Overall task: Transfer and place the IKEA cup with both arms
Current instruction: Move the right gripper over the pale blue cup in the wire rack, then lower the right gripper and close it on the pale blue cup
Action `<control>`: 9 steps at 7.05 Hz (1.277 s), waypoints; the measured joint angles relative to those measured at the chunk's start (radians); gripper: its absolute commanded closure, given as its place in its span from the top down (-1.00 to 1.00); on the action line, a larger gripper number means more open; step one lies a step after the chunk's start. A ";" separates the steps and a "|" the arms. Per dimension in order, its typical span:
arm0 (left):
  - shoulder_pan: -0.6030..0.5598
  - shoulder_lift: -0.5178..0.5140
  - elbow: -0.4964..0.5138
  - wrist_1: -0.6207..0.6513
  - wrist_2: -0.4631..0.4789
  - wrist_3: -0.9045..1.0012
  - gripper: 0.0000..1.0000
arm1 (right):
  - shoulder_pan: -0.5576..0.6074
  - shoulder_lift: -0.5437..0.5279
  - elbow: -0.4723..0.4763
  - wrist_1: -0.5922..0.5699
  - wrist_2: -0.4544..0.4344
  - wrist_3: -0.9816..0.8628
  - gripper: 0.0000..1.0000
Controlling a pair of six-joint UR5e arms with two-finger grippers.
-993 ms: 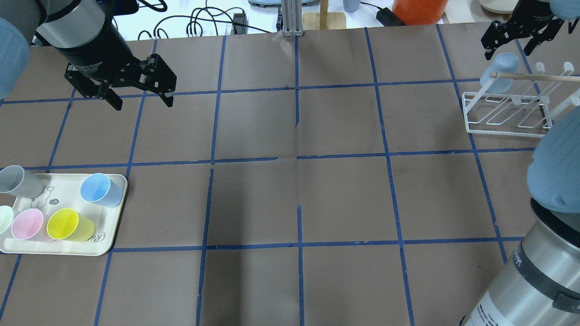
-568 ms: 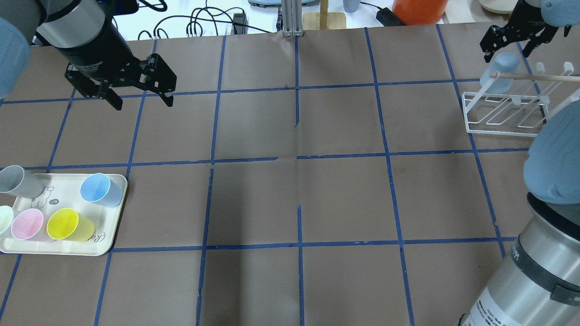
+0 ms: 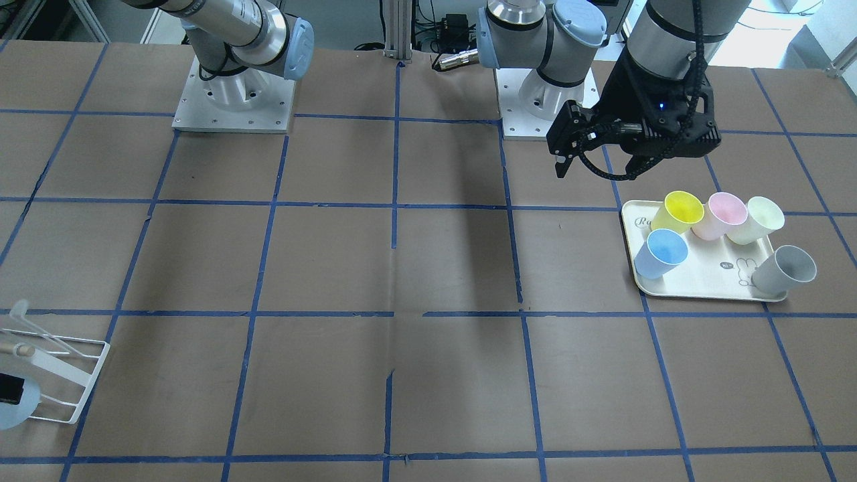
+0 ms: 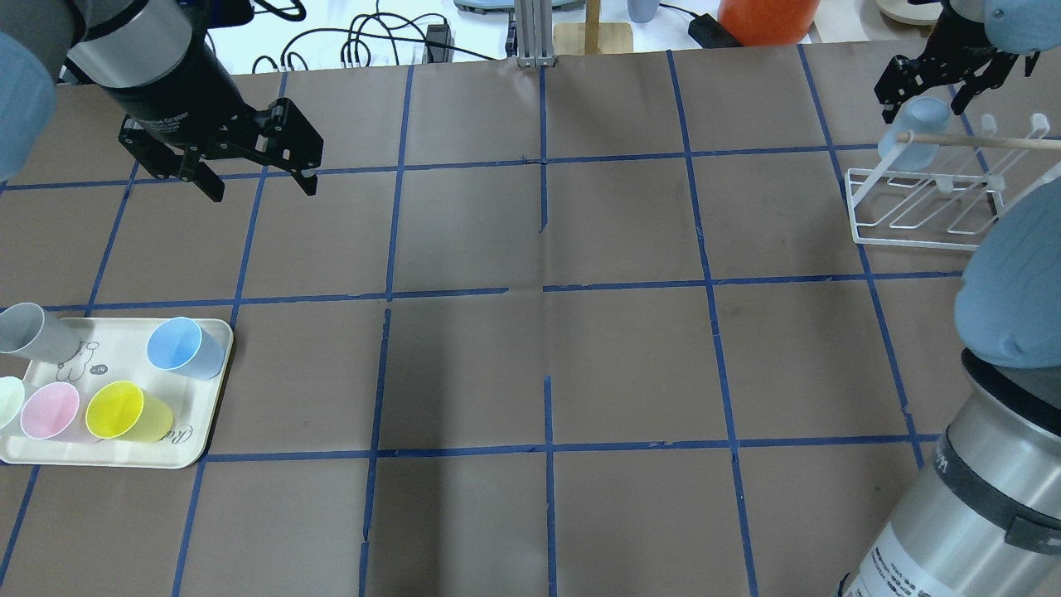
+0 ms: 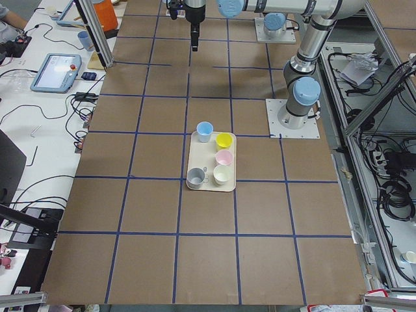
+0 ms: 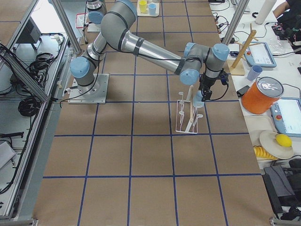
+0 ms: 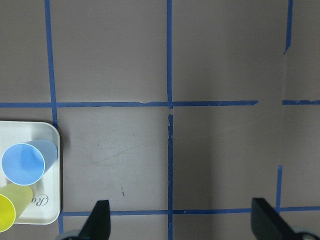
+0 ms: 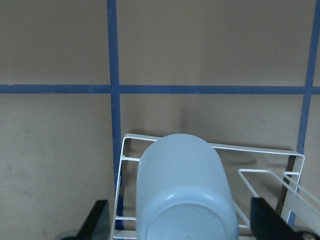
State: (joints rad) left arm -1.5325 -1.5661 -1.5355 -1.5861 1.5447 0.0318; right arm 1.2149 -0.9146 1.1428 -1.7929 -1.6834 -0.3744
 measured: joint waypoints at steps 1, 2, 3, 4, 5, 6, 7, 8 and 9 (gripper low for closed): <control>0.000 0.000 0.000 0.000 0.000 0.000 1.00 | 0.000 0.000 0.000 0.020 -0.001 0.000 0.99; 0.001 0.000 0.000 0.000 0.000 0.000 1.00 | 0.000 0.000 0.000 0.038 -0.001 -0.001 0.91; 0.002 0.000 0.000 0.000 -0.002 0.000 1.00 | 0.000 0.000 0.000 0.046 -0.002 -0.002 0.75; 0.004 0.001 0.000 0.000 -0.004 0.000 1.00 | 0.000 0.000 -0.002 0.046 -0.003 -0.004 0.56; 0.004 0.002 0.000 0.000 -0.006 0.000 1.00 | 0.000 0.000 -0.004 0.043 -0.004 -0.004 0.20; 0.005 0.003 0.000 0.000 -0.007 0.000 1.00 | 0.000 0.000 -0.006 0.043 -0.004 -0.004 -0.04; 0.005 0.004 0.001 -0.001 -0.008 0.000 1.00 | 0.000 0.000 -0.009 0.044 -0.004 -0.003 -0.32; 0.005 0.004 0.001 -0.001 -0.011 0.000 1.00 | 0.000 -0.001 -0.013 0.046 -0.005 -0.003 -0.41; 0.005 0.004 0.001 -0.001 -0.013 0.000 1.00 | 0.000 -0.003 -0.016 0.049 -0.005 -0.002 -0.54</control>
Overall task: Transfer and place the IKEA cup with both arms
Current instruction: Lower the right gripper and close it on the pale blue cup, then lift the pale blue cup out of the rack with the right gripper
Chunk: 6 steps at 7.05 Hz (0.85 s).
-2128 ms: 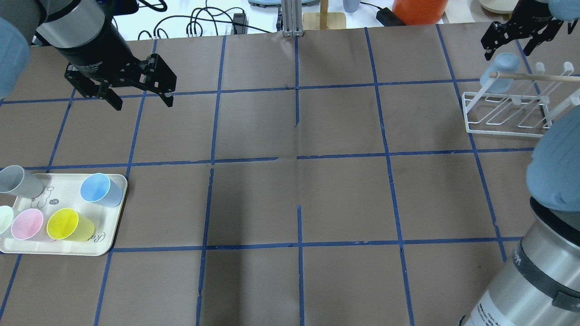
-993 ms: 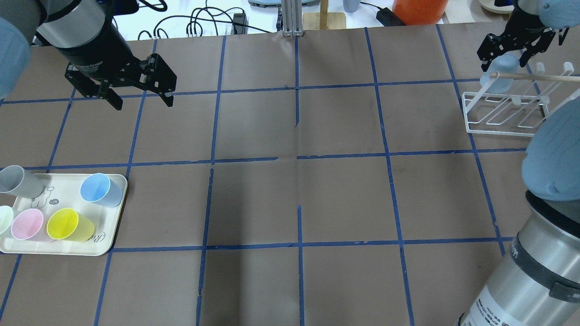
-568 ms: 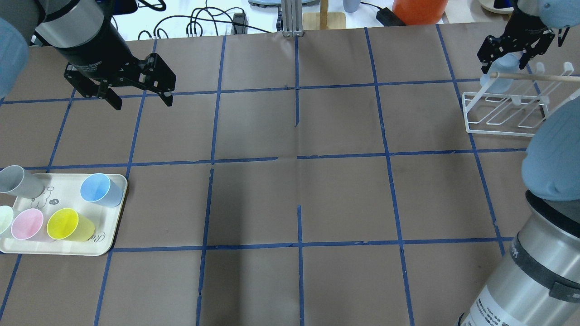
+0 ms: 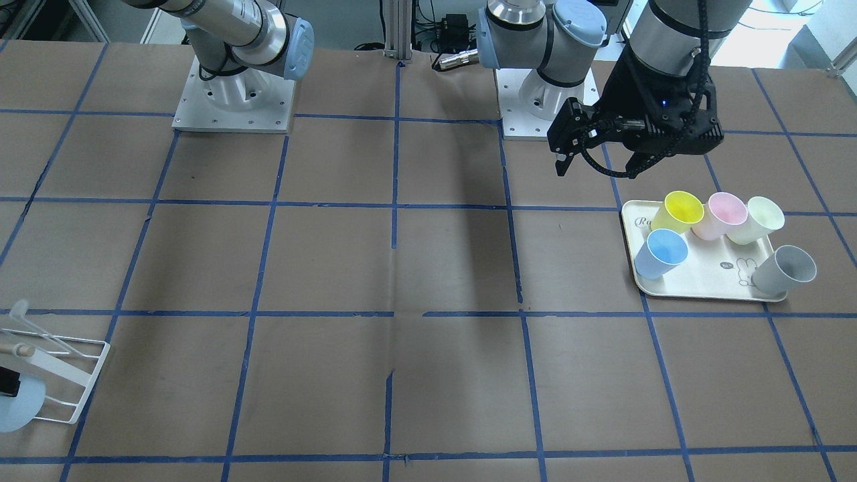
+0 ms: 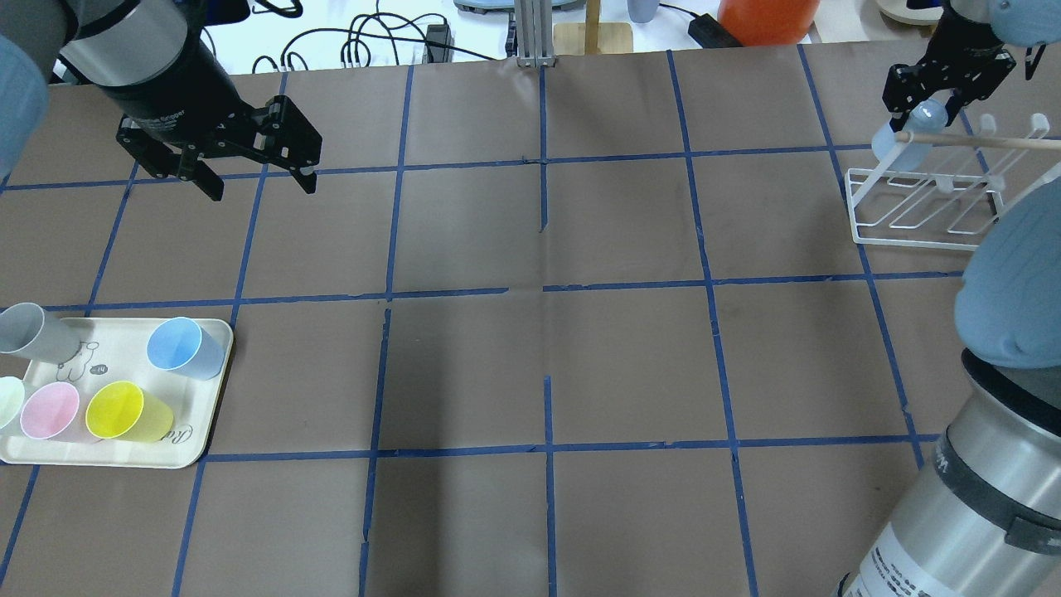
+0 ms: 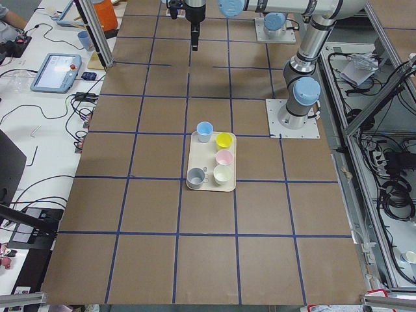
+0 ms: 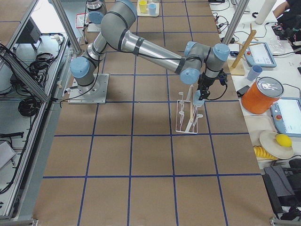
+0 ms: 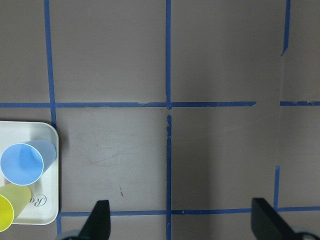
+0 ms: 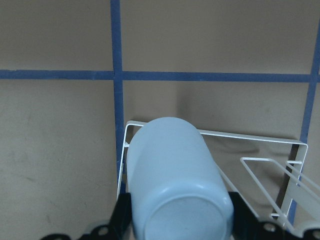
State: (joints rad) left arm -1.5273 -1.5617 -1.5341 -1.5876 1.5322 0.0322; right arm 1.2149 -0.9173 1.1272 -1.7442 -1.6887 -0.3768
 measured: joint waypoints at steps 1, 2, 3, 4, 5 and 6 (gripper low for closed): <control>0.000 0.000 0.000 0.000 -0.001 0.000 1.00 | 0.000 -0.003 -0.003 0.001 0.000 0.000 -0.54; 0.000 0.000 0.000 0.000 -0.001 -0.001 1.00 | 0.000 -0.007 -0.009 0.002 0.000 0.000 -0.54; 0.000 0.000 0.000 0.000 0.000 -0.001 1.00 | 0.000 -0.010 -0.022 0.004 -0.006 0.000 -0.54; 0.000 0.000 0.000 0.000 0.001 -0.001 1.00 | 0.000 -0.013 -0.040 0.008 -0.017 -0.001 -0.54; 0.001 0.000 0.000 0.000 0.001 -0.002 1.00 | 0.000 -0.017 -0.053 0.015 -0.025 0.000 -0.53; 0.001 0.001 0.000 0.000 0.000 -0.002 1.00 | 0.000 -0.025 -0.060 0.023 -0.028 0.001 -0.53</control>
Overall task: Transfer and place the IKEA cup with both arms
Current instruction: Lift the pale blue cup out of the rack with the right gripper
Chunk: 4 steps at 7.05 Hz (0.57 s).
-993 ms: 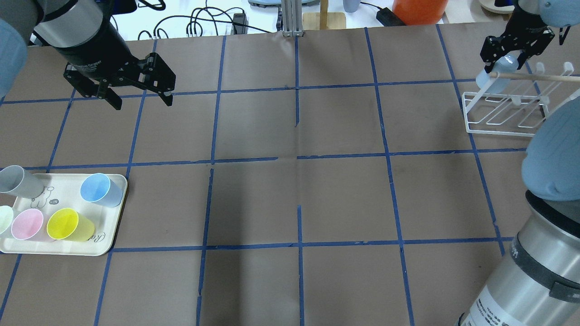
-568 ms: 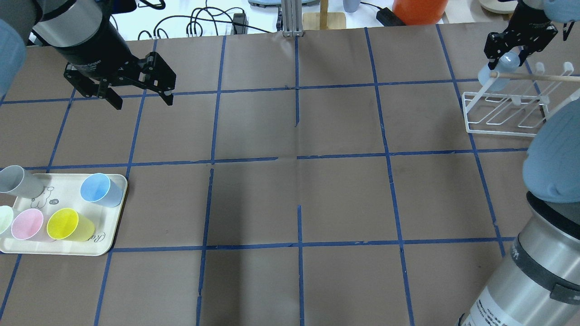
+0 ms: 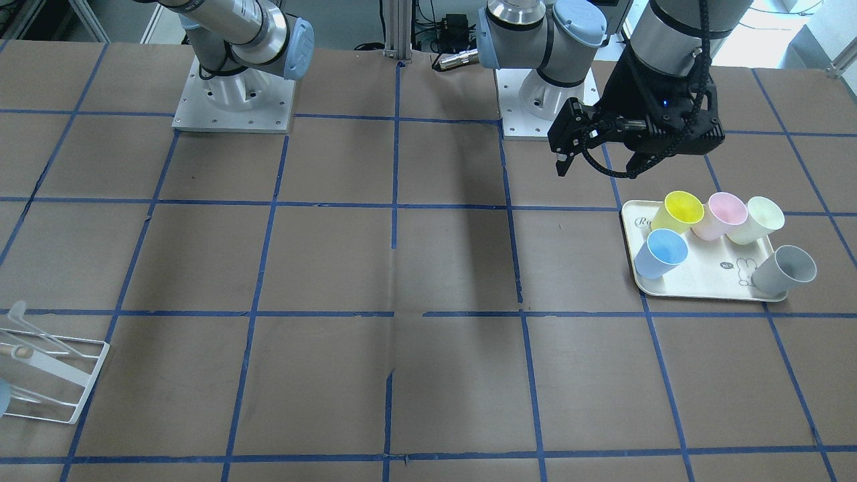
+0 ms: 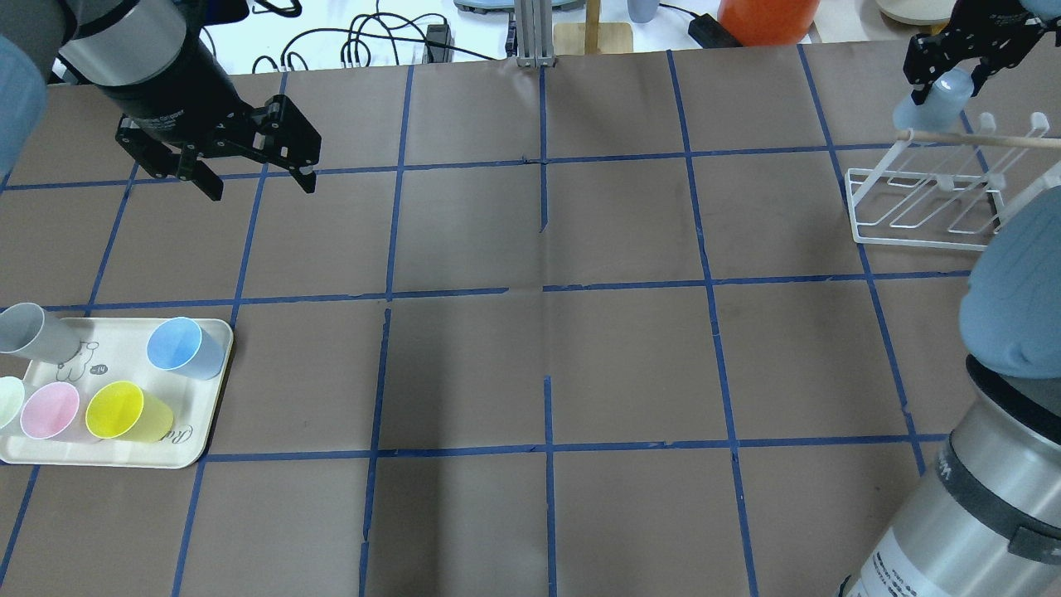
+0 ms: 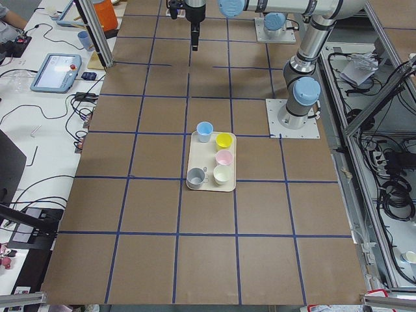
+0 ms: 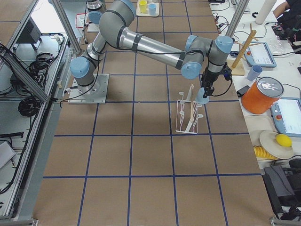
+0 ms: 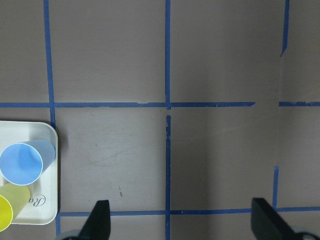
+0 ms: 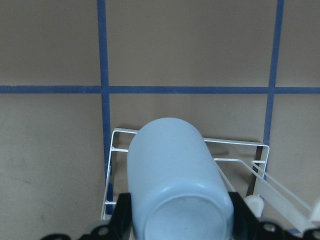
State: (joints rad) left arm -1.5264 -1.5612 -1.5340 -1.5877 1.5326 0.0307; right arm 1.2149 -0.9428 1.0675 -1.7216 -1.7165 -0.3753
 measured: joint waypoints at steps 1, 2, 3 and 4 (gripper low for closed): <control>0.000 0.001 0.000 0.000 0.000 0.000 1.00 | 0.000 -0.013 -0.002 0.013 0.000 0.001 -0.54; 0.001 0.002 0.000 0.000 0.000 0.000 1.00 | 0.000 -0.029 -0.004 0.033 0.001 0.001 -0.53; 0.001 0.003 -0.001 0.000 -0.001 0.000 1.00 | 0.000 -0.047 -0.004 0.054 0.003 0.001 -0.53; 0.002 0.003 0.002 0.000 -0.001 0.000 1.00 | 0.001 -0.067 -0.004 0.076 0.005 0.001 -0.54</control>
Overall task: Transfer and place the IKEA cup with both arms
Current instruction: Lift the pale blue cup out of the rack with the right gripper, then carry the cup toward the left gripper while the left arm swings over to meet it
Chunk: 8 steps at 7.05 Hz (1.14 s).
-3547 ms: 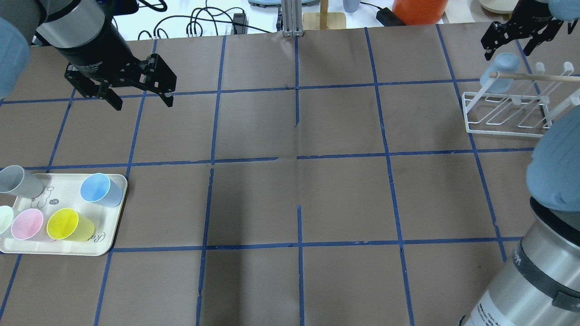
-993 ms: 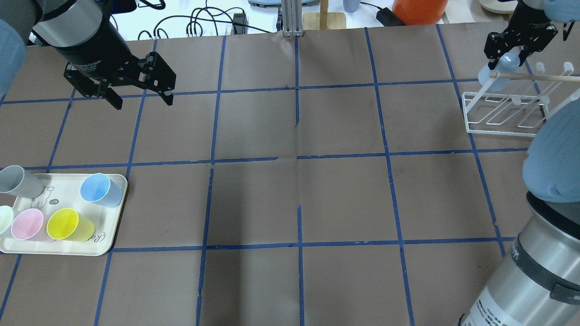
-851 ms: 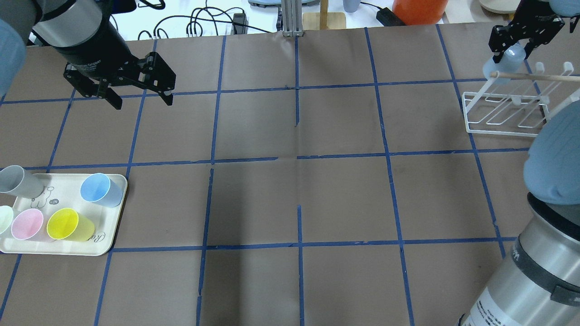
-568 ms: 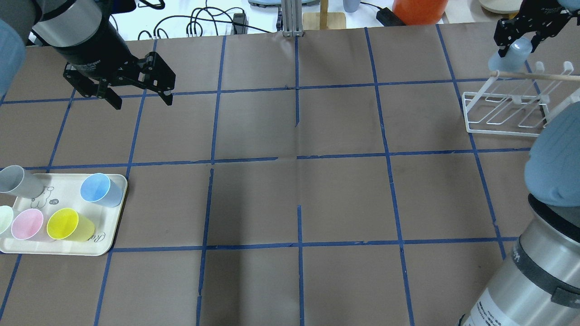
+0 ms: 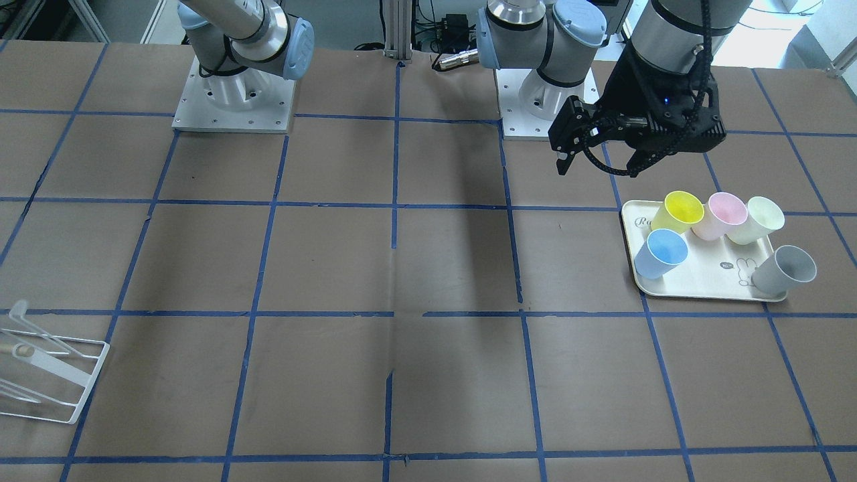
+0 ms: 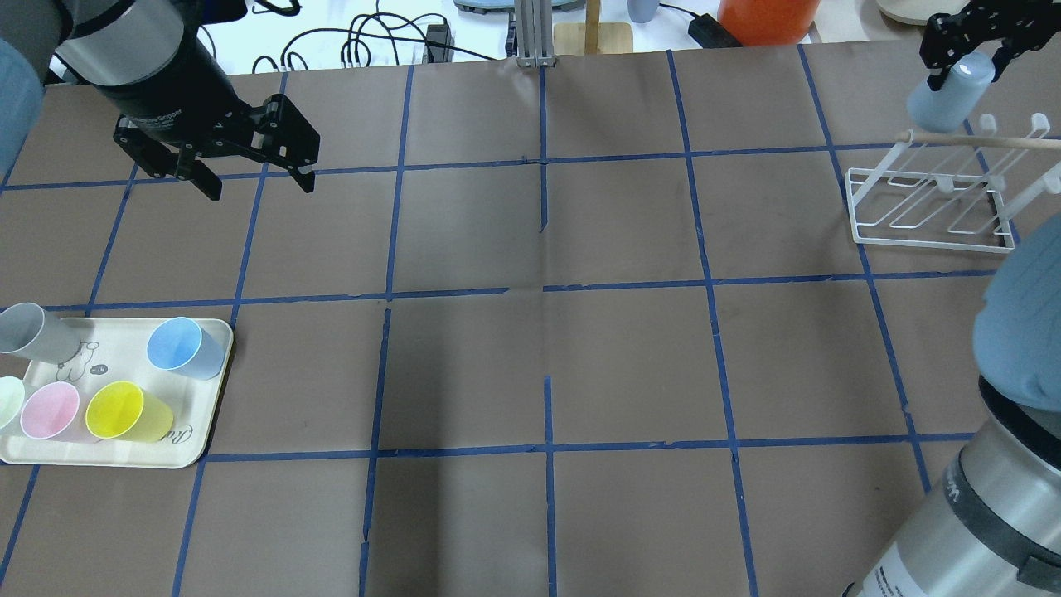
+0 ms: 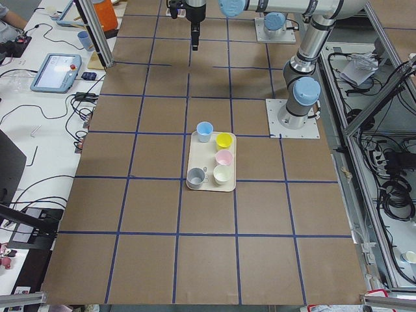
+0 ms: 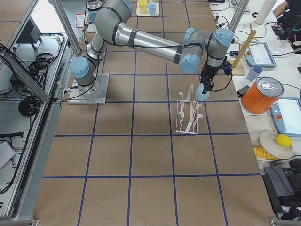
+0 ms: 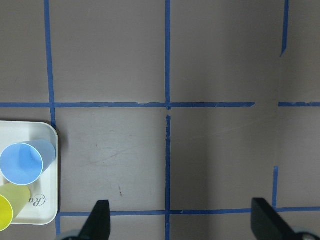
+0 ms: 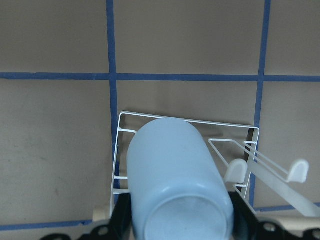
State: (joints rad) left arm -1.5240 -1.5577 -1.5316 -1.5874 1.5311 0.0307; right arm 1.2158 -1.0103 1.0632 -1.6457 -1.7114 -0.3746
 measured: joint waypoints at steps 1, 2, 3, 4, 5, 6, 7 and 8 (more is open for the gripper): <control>0.005 0.003 0.008 0.000 -0.014 0.000 1.00 | 0.002 -0.025 0.000 0.022 0.002 -0.001 -0.54; 0.026 0.012 0.014 -0.001 -0.055 0.000 1.00 | 0.005 -0.057 -0.001 0.051 0.013 0.000 -0.55; 0.072 0.029 0.016 -0.005 -0.118 0.004 1.00 | 0.010 -0.092 -0.005 0.102 0.058 0.004 -0.61; 0.137 0.049 0.012 -0.010 -0.212 0.016 1.00 | 0.013 -0.119 -0.011 0.176 0.144 0.008 -0.63; 0.190 0.067 0.001 -0.014 -0.330 0.030 1.00 | 0.021 -0.133 -0.014 0.254 0.244 0.016 -0.63; 0.226 0.080 -0.008 -0.015 -0.463 0.037 1.00 | 0.039 -0.142 -0.013 0.330 0.366 0.052 -0.66; 0.262 0.087 -0.021 -0.017 -0.613 0.049 1.00 | 0.065 -0.149 -0.010 0.400 0.515 0.124 -0.71; 0.295 0.095 -0.057 -0.015 -0.771 0.089 1.00 | 0.096 -0.153 -0.005 0.463 0.661 0.199 -0.73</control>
State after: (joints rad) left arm -1.2286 -1.4631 -1.5891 -1.6023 0.7602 0.1192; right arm 1.3120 -1.1636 1.0580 -1.1830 -1.0509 -0.1753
